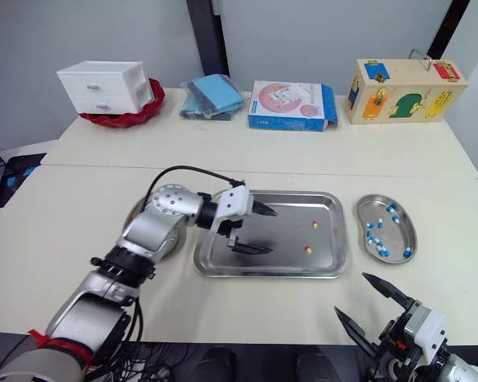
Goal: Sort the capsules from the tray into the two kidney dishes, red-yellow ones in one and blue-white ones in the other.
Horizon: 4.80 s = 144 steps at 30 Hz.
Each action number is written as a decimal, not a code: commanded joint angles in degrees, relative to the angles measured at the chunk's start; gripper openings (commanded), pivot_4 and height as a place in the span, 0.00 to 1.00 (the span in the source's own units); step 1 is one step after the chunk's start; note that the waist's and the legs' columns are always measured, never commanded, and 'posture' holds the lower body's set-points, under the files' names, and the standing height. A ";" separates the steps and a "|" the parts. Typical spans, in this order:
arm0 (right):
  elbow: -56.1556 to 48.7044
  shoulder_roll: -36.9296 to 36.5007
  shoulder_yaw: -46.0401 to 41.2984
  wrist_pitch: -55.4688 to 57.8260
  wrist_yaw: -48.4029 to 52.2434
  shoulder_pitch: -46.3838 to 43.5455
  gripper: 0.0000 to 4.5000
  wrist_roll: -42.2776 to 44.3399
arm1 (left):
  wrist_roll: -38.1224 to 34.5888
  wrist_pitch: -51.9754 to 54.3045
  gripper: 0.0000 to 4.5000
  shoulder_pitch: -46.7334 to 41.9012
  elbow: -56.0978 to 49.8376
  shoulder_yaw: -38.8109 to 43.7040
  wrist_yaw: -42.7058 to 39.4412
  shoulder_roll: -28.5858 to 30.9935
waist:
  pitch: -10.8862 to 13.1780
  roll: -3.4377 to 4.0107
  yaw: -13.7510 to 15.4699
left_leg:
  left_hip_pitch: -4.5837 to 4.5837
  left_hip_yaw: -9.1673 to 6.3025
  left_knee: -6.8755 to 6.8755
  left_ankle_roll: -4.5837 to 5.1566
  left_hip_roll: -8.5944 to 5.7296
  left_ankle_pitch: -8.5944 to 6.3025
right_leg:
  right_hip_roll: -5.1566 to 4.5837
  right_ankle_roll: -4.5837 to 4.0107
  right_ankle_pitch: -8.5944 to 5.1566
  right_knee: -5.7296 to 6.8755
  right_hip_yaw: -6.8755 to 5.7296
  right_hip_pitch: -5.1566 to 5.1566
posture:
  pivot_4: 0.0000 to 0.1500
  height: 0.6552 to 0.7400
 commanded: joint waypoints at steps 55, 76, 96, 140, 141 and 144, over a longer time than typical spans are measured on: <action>-6.15 -0.94 5.59 -4.60 -9.56 7.68 1.00 -3.01 | 14.21 -20.09 0.00 -11.91 31.44 -1.07 -3.87 -14.47 | -0.01 0.01 -0.19 | 0.03 -0.02 0.02 0.01 -0.06 0.01 | 0.00 0.01 -0.01 0.13 0.03 0.00 | 1.00 1.00; 3.23 -14.15 7.97 -0.18 8.74 -8.35 1.00 5.53 | 4.87 33.91 0.00 26.60 -33.70 29.77 17.21 20.63 | -0.02 0.06 0.29 | 0.22 -0.05 0.09 -0.01 0.02 0.03 | -0.02 -0.04 -0.04 0.39 -0.02 0.11 | 1.00 1.00; 6.07 -12.48 7.57 1.91 10.53 -12.26 1.00 6.23 | 1.69 35.71 0.00 31.10 -31.83 32.03 29.11 22.32 | -0.02 0.02 0.12 | 0.22 -0.04 0.08 -0.02 0.03 0.04 | -0.02 -0.04 -0.04 0.44 -0.01 0.06 | 1.00 1.00; 5.19 -21.95 -4.70 12.52 10.21 -7.40 1.00 8.73 | -10.60 29.33 1.00 44.21 -25.60 49.15 17.72 34.25 | 0.01 0.02 -0.14 | 0.22 0.03 0.00 -0.02 0.05 0.03 | -0.02 -0.08 -0.07 0.44 0.04 -0.02 | 1.00 1.00; 5.55 -22.88 -6.15 13.65 10.30 -6.91 1.00 8.90 | -10.11 27.92 1.00 46.19 -24.41 50.49 17.19 35.06 | 0.01 0.02 -0.11 | 0.23 0.03 0.00 -0.02 0.05 0.03 | -0.02 -0.08 -0.07 0.43 0.04 -0.02 | 1.00 1.00; 6.60 -24.09 -9.82 15.73 10.27 -6.30 1.00 9.20 | -9.10 24.26 1.00 50.56 -20.61 53.33 15.87 36.89 | 0.02 -0.02 -0.11 | 0.23 0.04 0.00 -0.02 0.05 0.03 | -0.02 -0.08 -0.07 0.43 0.04 -0.02 | 1.00 1.00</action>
